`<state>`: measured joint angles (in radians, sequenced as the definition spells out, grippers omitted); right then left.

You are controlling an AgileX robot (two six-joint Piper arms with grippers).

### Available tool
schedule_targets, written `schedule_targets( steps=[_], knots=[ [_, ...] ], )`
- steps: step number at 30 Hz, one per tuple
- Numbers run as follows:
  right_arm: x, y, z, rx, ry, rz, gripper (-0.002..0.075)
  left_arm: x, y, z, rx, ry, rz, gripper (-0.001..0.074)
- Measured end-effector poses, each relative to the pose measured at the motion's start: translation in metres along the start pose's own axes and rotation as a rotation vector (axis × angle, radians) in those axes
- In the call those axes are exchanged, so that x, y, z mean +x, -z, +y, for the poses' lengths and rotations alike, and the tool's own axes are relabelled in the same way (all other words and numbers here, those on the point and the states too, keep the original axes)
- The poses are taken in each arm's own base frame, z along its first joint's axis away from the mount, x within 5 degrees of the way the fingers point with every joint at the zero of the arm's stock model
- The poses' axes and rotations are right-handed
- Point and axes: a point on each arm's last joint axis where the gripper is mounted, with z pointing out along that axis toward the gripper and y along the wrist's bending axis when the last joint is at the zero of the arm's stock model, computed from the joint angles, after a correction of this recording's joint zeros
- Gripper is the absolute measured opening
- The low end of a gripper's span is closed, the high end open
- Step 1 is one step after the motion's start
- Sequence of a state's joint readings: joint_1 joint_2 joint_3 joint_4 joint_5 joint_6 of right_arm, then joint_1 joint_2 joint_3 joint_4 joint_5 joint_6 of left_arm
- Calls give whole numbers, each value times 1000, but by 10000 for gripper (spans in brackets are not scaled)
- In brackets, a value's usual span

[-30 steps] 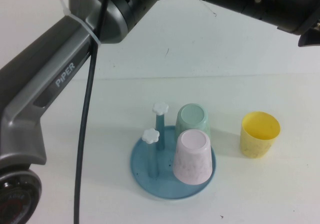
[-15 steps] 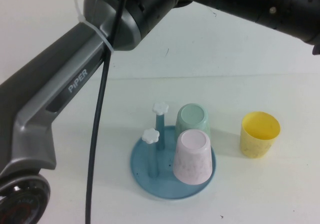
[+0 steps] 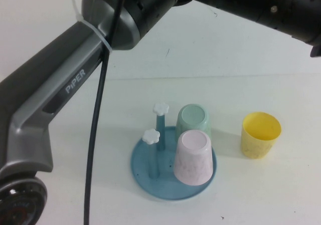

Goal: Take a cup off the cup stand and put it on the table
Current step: Hand over the cup, then place the cup on the table

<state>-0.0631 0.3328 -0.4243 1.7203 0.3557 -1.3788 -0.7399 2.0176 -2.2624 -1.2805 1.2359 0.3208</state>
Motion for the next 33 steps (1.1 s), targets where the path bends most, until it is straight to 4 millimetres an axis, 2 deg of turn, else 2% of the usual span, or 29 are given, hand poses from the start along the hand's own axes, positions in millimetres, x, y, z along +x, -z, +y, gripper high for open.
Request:
schedule_targets(
  steps=[2,3,5,7,8,9,11,14,17,21,24,28,33],
  knots=[
    [0,-1,0,2,5,3,19,1,3,-4,-39,-24,8,650],
    [1,-2,-1,1,5,11,19,2,6,-6,-81,-46,19,609],
    [5,-5,-2,-4,16,51,19,4,12,-6,-208,-90,51,466],
    [12,-12,-5,-20,20,123,19,6,22,-6,-363,-121,79,260],
    [17,-16,-6,-30,24,169,19,7,27,-6,-425,-132,88,185],
    [21,-20,-8,-43,31,220,19,7,32,-5,-498,-142,96,124],
    [28,-28,-10,-73,42,323,19,7,41,-5,-612,-150,100,57],
    [34,-41,-11,-133,85,502,19,10,50,-1,-731,-152,115,16],
    [33,-56,-16,-174,116,688,19,22,55,2,-772,-128,154,5],
    [27,-76,-28,-182,173,924,19,50,60,7,-804,-60,235,3],
    [33,-92,-42,-186,171,1075,18,76,65,9,-814,-15,302,2],
    [60,-113,-55,-212,163,1230,18,113,71,12,-814,32,393,0],
    [102,-132,-48,-231,247,1405,18,151,81,7,-810,70,454,-1]
  ],
)
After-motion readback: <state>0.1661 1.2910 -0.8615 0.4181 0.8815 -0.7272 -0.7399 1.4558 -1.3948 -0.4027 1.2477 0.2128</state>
